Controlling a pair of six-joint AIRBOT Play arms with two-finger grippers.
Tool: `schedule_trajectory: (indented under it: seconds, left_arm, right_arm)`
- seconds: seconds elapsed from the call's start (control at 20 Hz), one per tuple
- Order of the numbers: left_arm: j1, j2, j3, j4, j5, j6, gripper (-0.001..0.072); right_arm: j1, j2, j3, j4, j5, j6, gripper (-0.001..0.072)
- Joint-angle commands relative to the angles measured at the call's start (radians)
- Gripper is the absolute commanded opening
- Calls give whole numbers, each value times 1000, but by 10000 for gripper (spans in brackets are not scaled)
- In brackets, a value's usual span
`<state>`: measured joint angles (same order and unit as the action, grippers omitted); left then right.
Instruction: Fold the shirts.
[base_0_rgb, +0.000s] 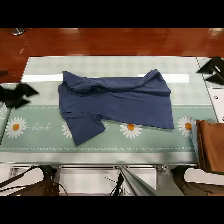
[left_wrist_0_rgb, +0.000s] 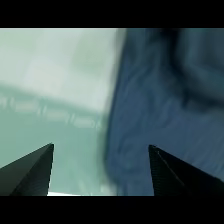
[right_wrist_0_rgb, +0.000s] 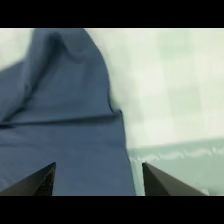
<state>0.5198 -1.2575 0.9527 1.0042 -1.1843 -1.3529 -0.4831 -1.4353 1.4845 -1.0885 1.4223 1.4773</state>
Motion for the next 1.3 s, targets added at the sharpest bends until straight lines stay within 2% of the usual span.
schedule_trajectory:
  seconds: [0.0,0.05,0.1,0.25,0.45,0.75,0.8,0.85,0.9,0.95,1.05,1.15,1.25]
  left_arm:
    - [56,-1,-202,-123,-64,111,701]
    - [52,-1,-254,-222,-40,193,701]
    - [45,-2,-290,-291,-10,225,701]
    - [3,-2,-315,-317,83,222,701]
    - [-127,-36,-310,-324,185,215,701]
    - [-226,-158,-274,-396,198,204,700]
    - [-229,-163,-274,-426,198,206,680]
    - [-232,-162,-271,-437,195,209,425]
    - [-234,-162,-263,-438,177,219,67]
    - [-234,-162,-251,-437,157,231,25]
    - [-233,-161,-226,-437,135,242,25]
    - [-234,-161,-208,-438,133,241,25]
    - [-234,-161,-201,-441,134,241,24]
  right_arm:
    - [-19,140,-270,-2,-81,-23,617]
    - [-10,179,-360,42,-119,-50,617]
    - [1,219,-445,95,-153,-80,617]
    - [27,309,-606,187,-204,-144,617]
    - [45,357,-695,190,-211,-161,617]
    - [11,357,-688,196,-247,-149,617]
    - [-24,357,-678,194,-244,-149,617]
    - [-71,357,-674,174,-240,-149,617]
    - [-123,356,-675,115,-229,-127,617]
    - [-163,356,-683,35,-205,-90,617]
    - [-200,356,-750,-94,-140,-35,617]
    - [-191,356,-839,-68,-113,-39,617]
    - [-160,354,-904,8,-130,-91,617]
